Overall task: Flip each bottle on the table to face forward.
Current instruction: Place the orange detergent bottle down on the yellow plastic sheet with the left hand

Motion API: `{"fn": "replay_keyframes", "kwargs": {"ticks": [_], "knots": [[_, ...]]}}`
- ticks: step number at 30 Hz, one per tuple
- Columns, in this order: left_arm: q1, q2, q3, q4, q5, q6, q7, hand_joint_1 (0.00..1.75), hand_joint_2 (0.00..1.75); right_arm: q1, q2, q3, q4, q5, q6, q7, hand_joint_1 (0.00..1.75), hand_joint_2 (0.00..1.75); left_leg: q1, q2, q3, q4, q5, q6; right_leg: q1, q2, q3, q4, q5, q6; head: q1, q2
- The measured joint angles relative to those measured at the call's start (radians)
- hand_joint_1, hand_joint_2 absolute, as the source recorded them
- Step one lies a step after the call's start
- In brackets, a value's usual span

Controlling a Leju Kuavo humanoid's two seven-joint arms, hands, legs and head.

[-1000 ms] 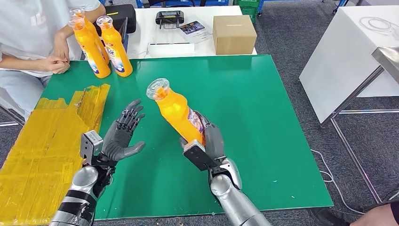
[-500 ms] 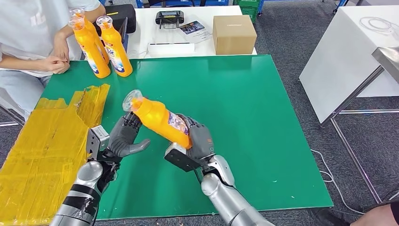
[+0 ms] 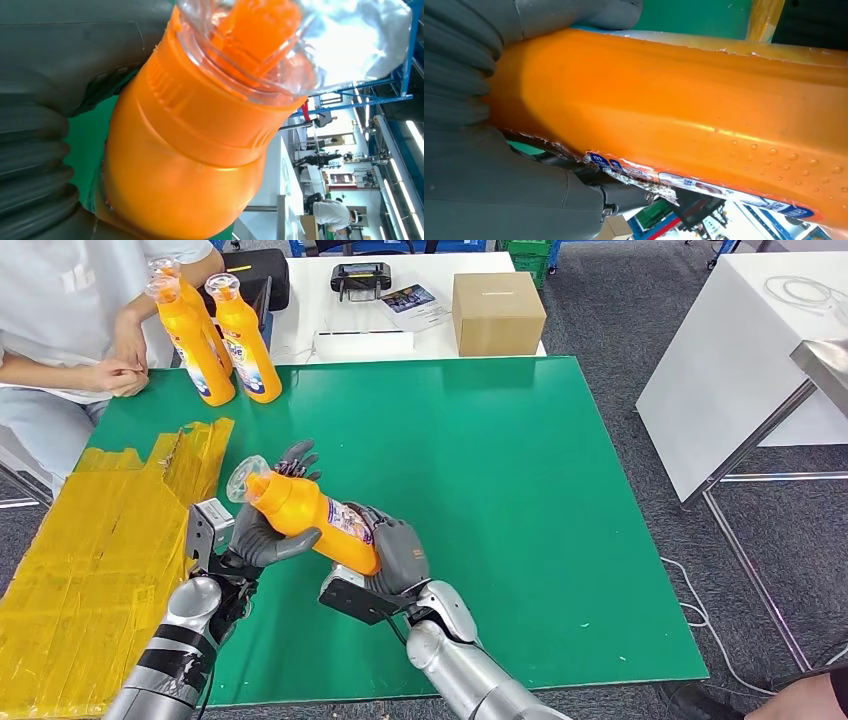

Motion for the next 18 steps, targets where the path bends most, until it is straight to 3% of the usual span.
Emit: {"fn": "replay_keyframes", "kwargs": {"ticks": [1,2,5,6,18], "knots": [[-0.001,0.0,0.0,0.002,0.001,0.0,0.0,0.01,1.75,-0.001,0.0,0.001,0.003,-0.001,0.0,0.0,1.75,1.75,0.0,0.0,0.0,0.0,0.0,0.0,0.0,0.0,0.0,0.0,0.0,0.0,0.0,0.0],[-0.001,0.0,0.0,0.003,0.002,0.0,0.0,0.26,1.75,-0.002,0.001,0.002,0.005,-0.001,0.0,0.0,1.75,1.75,0.0,0.0,0.0,0.0,0.0,0.0,0.0,0.0,0.0,0.0,0.0,0.0,0.0,0.0],[-0.004,0.0,0.0,0.011,0.003,0.003,-0.001,1.55,1.75,-0.004,0.002,0.003,0.012,-0.004,0.0,-0.001,1.75,1.75,0.0,0.0,0.0,0.0,0.0,0.0,0.0,0.0,0.0,0.0,0.0,0.0,0.0,0.0],[-0.005,0.0,0.0,0.013,0.004,0.005,-0.001,1.75,1.75,-0.004,0.002,0.004,0.013,-0.006,0.0,-0.001,1.75,1.75,0.0,0.0,0.0,0.0,0.0,0.0,0.0,0.0,0.0,0.0,0.0,0.0,0.0,0.0],[-0.008,-0.002,0.005,0.021,0.036,0.035,-0.003,1.75,1.75,-0.011,0.002,0.012,0.026,-0.023,-0.004,-0.001,1.75,1.75,0.0,0.0,0.0,0.0,0.0,0.0,0.0,0.0,0.0,0.0,0.0,0.0,0.0,0.0]]}}
